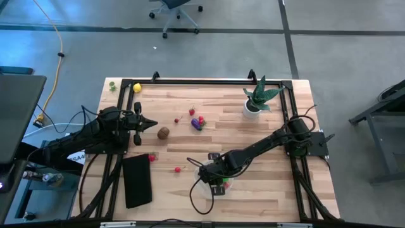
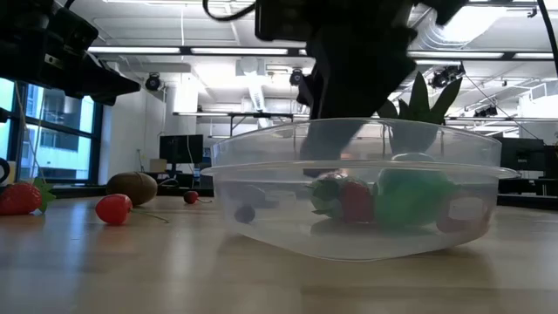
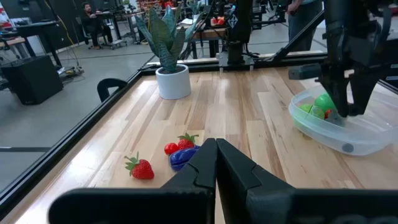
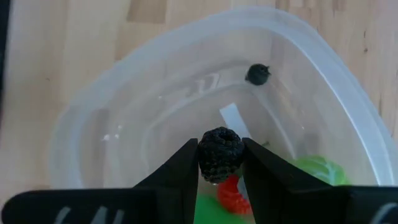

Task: Pick and placing Produce into tupperware
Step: Put the blackberry into the transparent container, then put the red strawberry into the transparent container

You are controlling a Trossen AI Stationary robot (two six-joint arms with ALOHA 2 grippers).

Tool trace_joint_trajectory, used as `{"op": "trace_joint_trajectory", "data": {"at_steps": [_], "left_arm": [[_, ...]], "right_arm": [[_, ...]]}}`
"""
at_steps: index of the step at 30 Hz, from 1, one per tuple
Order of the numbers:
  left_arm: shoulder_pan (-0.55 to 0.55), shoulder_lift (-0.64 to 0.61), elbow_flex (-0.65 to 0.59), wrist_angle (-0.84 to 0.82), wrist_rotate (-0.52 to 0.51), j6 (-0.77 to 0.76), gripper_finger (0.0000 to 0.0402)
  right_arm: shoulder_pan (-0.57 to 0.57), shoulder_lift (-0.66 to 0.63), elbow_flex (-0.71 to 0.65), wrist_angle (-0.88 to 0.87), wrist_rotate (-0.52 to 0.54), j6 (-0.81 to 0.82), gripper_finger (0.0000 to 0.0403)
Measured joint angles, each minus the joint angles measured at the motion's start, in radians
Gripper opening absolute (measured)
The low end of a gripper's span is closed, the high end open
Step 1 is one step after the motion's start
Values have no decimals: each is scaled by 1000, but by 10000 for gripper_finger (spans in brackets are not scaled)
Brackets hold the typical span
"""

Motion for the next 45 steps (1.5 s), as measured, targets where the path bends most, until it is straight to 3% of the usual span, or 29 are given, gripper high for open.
{"op": "trace_joint_trajectory", "data": {"at_steps": [12, 29, 37, 45], "left_arm": [[0, 0, 0, 0, 0, 0, 1], [0, 0, 0, 0, 0, 0, 1], [0, 0, 0, 0, 0, 0, 1], [0, 0, 0, 0, 0, 0, 1]], "right_arm": [[-18, 16, 0, 26, 15, -44, 95], [-37, 16, 0, 34, 23, -56, 137], [-48, -42, 0, 51, 138, -59, 140], [-216, -132, 1, 102, 208, 42, 140]]}}
